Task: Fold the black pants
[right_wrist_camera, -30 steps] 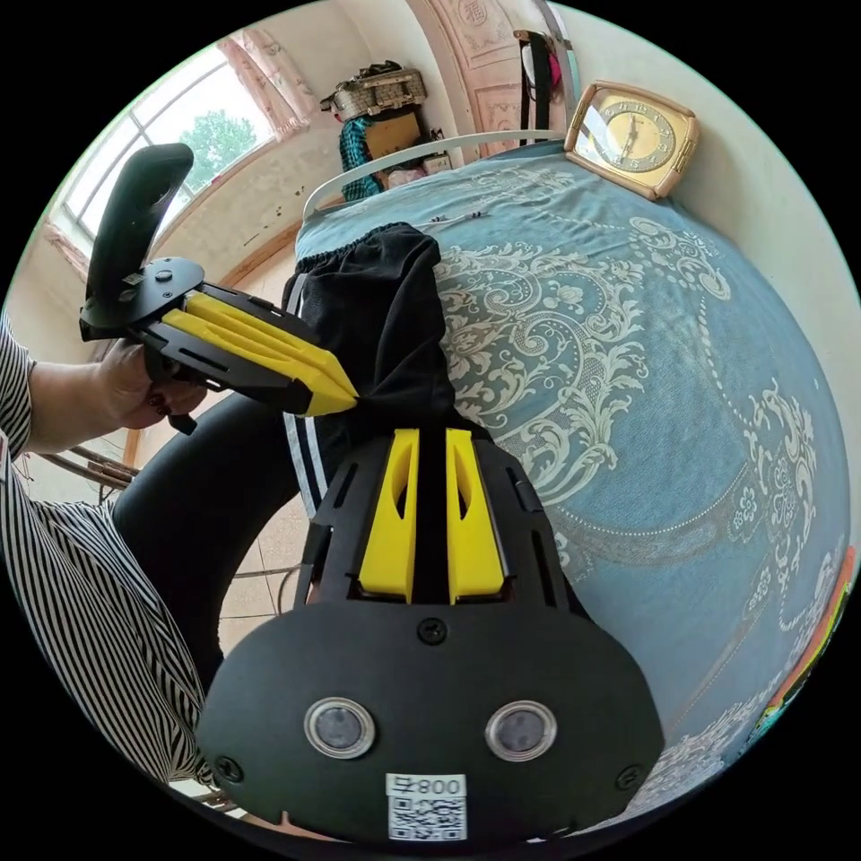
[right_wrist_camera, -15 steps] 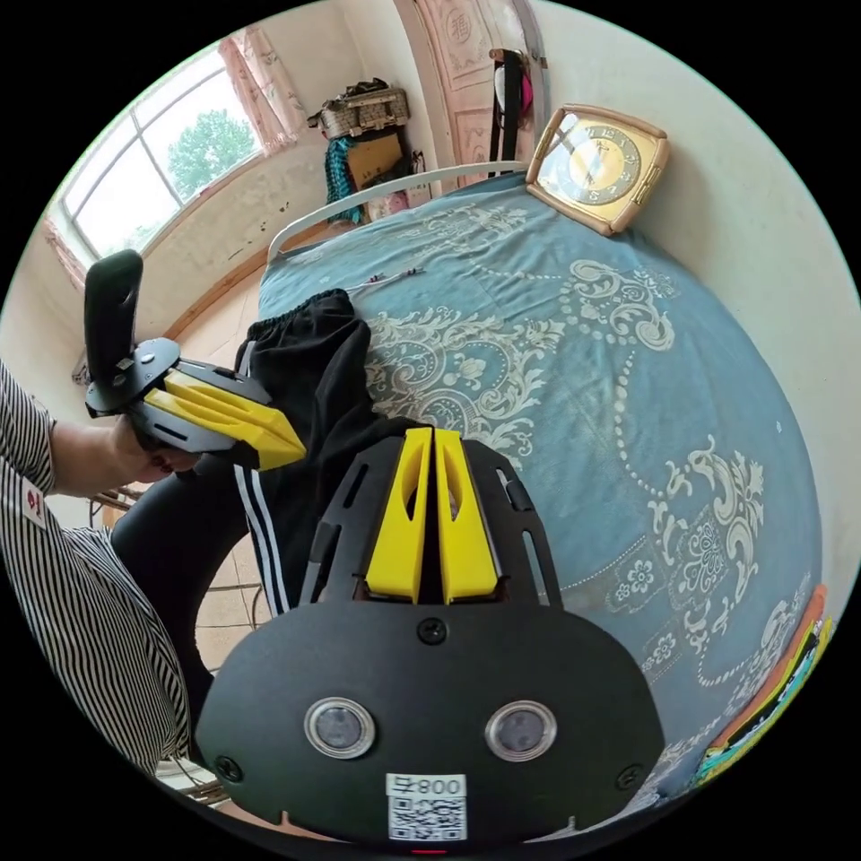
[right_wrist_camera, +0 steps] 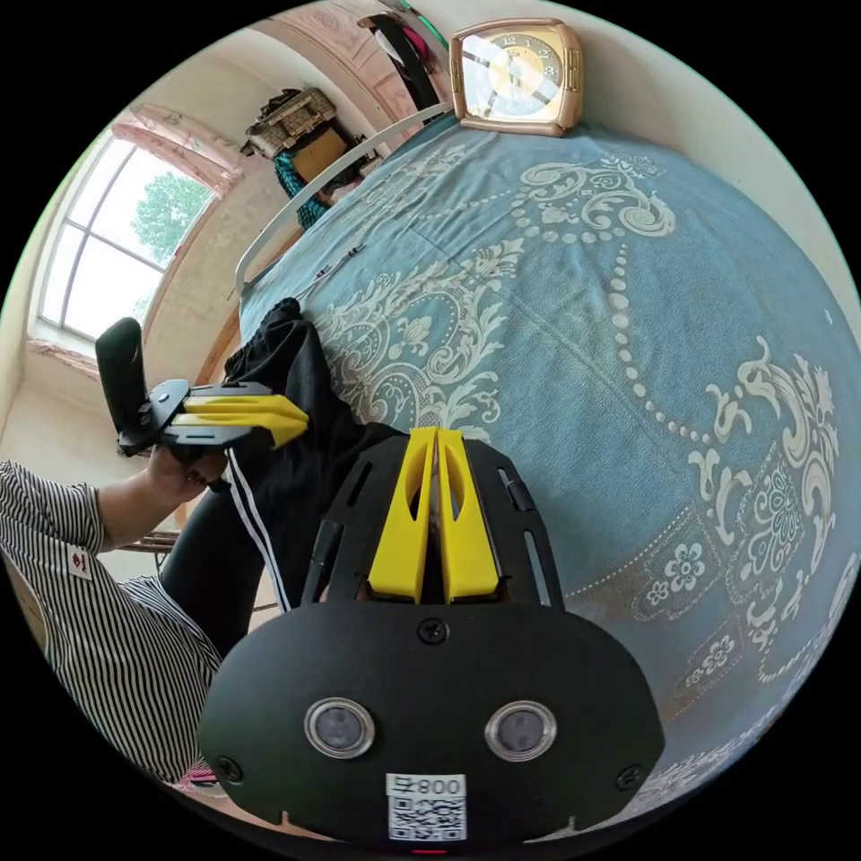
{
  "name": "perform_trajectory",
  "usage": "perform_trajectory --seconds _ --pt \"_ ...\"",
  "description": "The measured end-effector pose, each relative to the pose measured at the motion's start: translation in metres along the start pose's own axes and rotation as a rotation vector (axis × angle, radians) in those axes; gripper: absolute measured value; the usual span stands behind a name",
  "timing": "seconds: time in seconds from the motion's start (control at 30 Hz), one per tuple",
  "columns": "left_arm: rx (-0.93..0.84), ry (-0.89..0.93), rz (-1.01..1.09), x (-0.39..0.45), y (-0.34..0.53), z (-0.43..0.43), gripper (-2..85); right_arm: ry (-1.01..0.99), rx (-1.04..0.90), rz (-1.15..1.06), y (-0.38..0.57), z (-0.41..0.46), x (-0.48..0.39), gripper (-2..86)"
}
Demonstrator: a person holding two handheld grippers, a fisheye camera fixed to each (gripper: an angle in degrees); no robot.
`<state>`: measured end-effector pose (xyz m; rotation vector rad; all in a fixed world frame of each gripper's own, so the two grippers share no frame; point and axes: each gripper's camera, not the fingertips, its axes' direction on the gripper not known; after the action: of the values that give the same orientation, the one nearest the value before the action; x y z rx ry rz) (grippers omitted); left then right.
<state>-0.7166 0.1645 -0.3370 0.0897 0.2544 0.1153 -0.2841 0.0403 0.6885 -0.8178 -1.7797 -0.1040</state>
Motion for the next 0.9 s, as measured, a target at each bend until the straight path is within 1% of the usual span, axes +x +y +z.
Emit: perform_trajectory --seconds 0.07,0.17,0.23,0.3,0.37,0.4,0.5,0.57,0.67,0.73,0.8,0.87,0.9 --pt "0.073 -0.135 -0.108 -0.043 0.012 -0.039 7.0 -0.019 0.027 0.004 0.000 -0.007 0.004 0.8" --pt "0.063 -0.211 -0.231 -0.100 0.019 -0.062 8.8 -0.069 0.057 0.006 -0.001 -0.015 0.006 2.2" --pt "0.031 -0.239 -0.297 -0.129 0.020 -0.064 8.8 -0.052 0.056 -0.012 -0.004 -0.017 0.004 4.6" --pt "-0.024 -0.187 -0.316 -0.148 0.020 -0.059 7.9 -0.027 0.017 -0.027 -0.009 -0.014 0.005 5.7" --pt "-0.111 -0.138 -0.321 -0.162 0.022 -0.050 4.4 -0.031 -0.022 -0.028 -0.013 -0.009 0.009 6.5" --pt "-0.122 -0.127 -0.310 -0.163 0.022 -0.049 3.3 -0.027 -0.049 -0.021 -0.016 -0.006 0.013 6.4" --pt "-0.116 -0.159 -0.260 -0.160 0.025 -0.058 1.2 -0.055 -0.081 -0.013 -0.023 -0.003 0.023 4.3" --pt "-0.056 -0.177 -0.247 -0.160 0.032 -0.077 0.6 -0.063 -0.090 -0.018 -0.026 -0.004 0.026 2.6" --pt "-0.005 -0.213 -0.267 -0.166 0.044 -0.098 0.8 -0.045 -0.062 -0.012 -0.032 -0.016 0.036 1.3" --pt "0.009 -0.178 -0.259 -0.169 0.048 -0.100 1.3 -0.088 -0.067 0.020 -0.037 -0.023 0.050 0.8" --pt "-0.015 -0.153 -0.250 -0.171 0.047 -0.094 2.6 -0.113 -0.065 0.050 -0.040 -0.024 0.061 0.6" --pt "-0.066 -0.119 -0.242 -0.176 0.041 -0.079 6.8 -0.156 -0.063 0.078 -0.040 -0.025 0.070 0.5" --pt "-0.073 -0.106 -0.243 -0.178 0.040 -0.075 7.1 -0.157 -0.060 0.083 -0.040 -0.026 0.072 0.4"
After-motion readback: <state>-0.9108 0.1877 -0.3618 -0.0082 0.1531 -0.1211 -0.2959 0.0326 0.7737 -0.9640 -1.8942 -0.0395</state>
